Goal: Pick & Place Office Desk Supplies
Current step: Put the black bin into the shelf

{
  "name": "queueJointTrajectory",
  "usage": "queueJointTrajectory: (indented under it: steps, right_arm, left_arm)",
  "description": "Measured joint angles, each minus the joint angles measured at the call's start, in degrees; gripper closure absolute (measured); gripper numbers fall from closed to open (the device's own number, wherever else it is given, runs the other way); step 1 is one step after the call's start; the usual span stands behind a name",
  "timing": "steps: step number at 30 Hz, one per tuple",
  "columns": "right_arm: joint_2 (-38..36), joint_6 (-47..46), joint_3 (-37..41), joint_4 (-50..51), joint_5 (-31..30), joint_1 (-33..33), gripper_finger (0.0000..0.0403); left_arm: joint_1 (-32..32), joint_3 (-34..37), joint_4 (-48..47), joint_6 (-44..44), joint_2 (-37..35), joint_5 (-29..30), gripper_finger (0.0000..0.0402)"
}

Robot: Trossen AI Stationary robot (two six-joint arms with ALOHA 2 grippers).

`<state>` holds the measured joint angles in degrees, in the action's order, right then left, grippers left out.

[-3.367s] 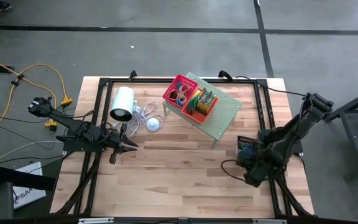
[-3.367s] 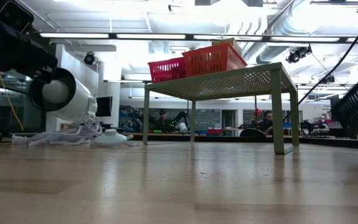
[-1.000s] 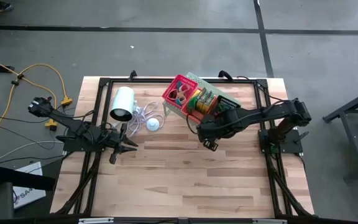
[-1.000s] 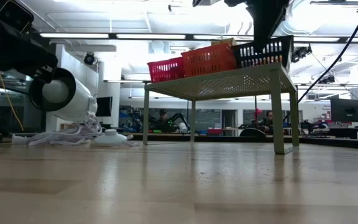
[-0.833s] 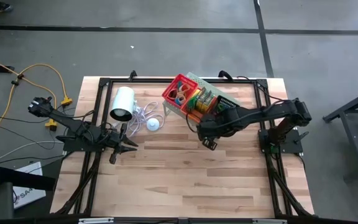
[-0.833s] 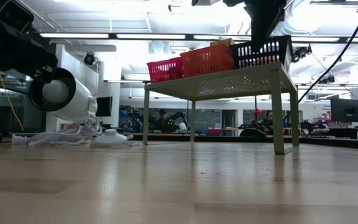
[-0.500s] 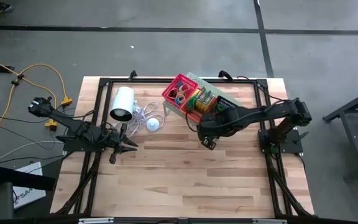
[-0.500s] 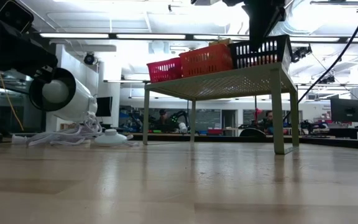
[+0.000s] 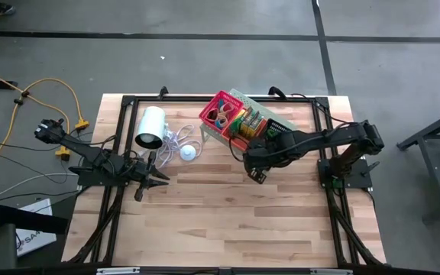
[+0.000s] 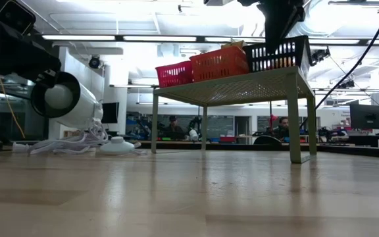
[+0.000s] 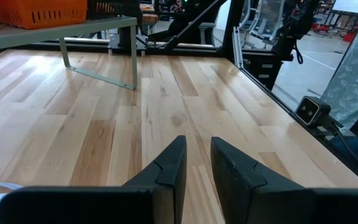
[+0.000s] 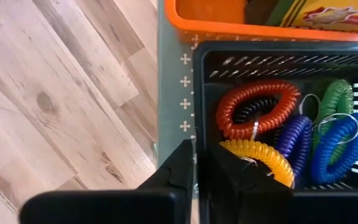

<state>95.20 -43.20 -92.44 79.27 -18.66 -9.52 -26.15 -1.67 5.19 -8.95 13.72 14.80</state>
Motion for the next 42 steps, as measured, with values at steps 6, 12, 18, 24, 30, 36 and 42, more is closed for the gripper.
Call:
queueJointTrajectory:
  steps: [6,12,18,24,30,36,42]
  right_arm:
    - [0.0,0.9,0.0,0.0,0.7,-0.4,0.0341]
    - [0.0,1.4,0.0,-0.2,0.6,-0.3,0.0323]
    - [0.0,1.5,0.0,-1.4,-0.3,-0.3,0.0308]
    - [0.0,3.0,0.0,-3.2,-0.9,-0.3,0.0298]
    - [0.0,3.3,0.0,-4.3,-0.9,-0.3,0.0305]
    - [0.0,4.1,0.0,-4.3,-1.7,-0.2,0.0329]
    - [0.0,5.6,0.0,-5.4,-2.8,-0.2,0.0328]
  left_arm:
    - [0.0,0.0,0.0,0.0,0.0,0.0,0.0332]
    - [0.0,0.0,0.0,0.0,0.0,0.0,0.0332]
    - [0.0,0.0,0.0,0.0,0.0,0.0,0.0332]
    - [0.0,0.0,0.0,0.0,0.0,0.0,0.0332]
    - [0.0,0.0,0.0,0.0,0.0,0.0,0.0332]
    - [0.0,0.0,0.0,0.0,0.0,0.0,0.0332]
    - [0.0,0.0,0.0,0.0,0.0,0.0,0.0332]
